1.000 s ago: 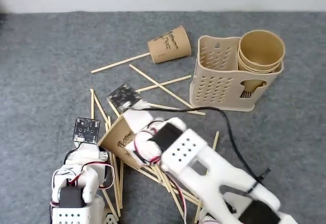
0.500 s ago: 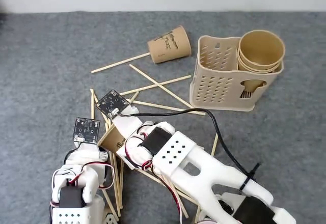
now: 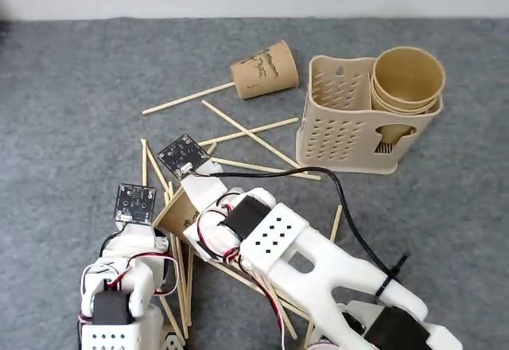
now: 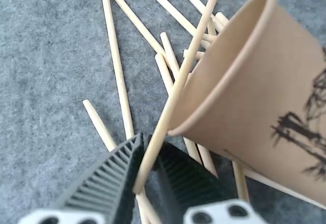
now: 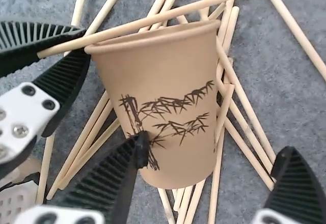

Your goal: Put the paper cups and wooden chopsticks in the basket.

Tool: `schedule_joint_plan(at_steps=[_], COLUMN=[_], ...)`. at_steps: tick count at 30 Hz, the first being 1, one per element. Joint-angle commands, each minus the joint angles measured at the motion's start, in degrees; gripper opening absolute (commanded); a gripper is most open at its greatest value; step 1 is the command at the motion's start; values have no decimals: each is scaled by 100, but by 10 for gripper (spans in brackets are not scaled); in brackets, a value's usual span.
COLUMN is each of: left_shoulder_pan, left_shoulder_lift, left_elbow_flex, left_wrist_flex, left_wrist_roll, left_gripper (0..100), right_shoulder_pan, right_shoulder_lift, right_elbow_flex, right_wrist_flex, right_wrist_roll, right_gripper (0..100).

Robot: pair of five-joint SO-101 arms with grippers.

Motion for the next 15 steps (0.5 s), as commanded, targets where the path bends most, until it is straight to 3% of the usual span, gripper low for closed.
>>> schedule_joint_plan(at_steps=[1,15], left_shoulder_pan=[35,35], left_shoulder_lift=[-79,-79], left_elbow_flex=[-110,-110], left_wrist_flex=[26,26], left_wrist_roll=[-9,-9], left_gripper=[14,14], right_shoulder_pan=[101,75], right_shoulder_lift=[-13,-13], right_elbow_flex=[-246,-246], right_wrist_flex=[-66,-101], right_wrist_roll=[-70,-70], right_gripper=[381,381])
